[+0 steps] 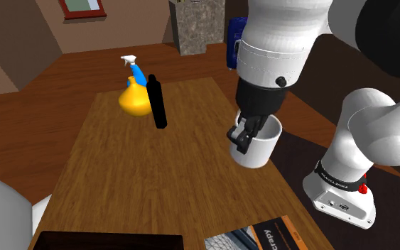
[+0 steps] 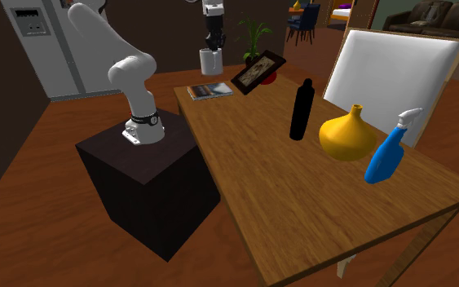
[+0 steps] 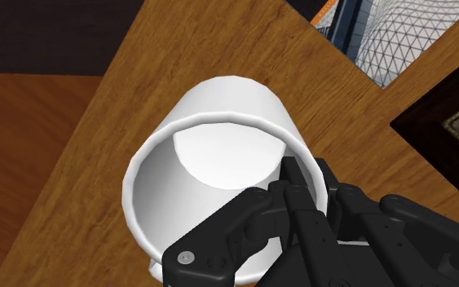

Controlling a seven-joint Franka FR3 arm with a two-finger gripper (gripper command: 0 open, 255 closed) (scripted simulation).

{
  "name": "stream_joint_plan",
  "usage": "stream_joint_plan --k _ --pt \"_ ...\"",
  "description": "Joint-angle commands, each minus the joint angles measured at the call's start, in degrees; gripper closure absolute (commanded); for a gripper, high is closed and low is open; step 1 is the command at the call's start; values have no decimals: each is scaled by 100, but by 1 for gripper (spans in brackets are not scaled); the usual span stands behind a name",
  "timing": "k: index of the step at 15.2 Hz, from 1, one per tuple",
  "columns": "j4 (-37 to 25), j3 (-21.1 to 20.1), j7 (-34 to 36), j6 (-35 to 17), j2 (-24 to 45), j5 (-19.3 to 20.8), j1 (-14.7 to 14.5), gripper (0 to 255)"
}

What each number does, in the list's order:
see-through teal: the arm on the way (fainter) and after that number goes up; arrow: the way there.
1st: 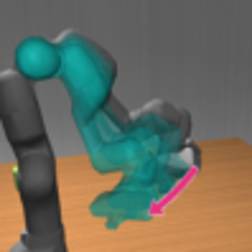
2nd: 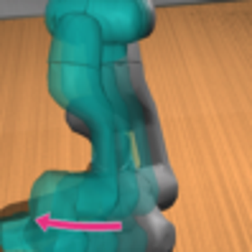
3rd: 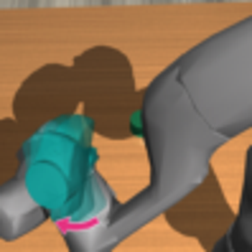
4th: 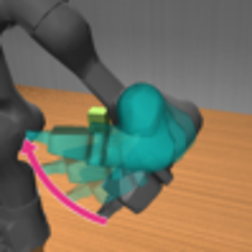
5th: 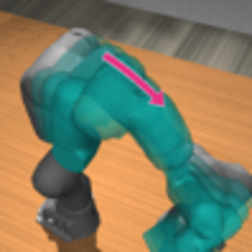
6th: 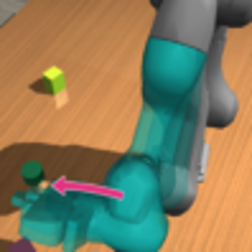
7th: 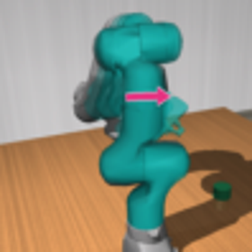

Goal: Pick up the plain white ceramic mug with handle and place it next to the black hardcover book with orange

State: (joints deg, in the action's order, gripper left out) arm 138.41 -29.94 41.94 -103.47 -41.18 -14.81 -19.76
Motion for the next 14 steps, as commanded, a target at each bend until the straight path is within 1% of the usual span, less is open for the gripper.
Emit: stream_joint_plan --k 1,14 --pt "101 -90 65 -129 19 -53 -26 255" --pt "954 -420 101 -1170 204 -265 -82 255"
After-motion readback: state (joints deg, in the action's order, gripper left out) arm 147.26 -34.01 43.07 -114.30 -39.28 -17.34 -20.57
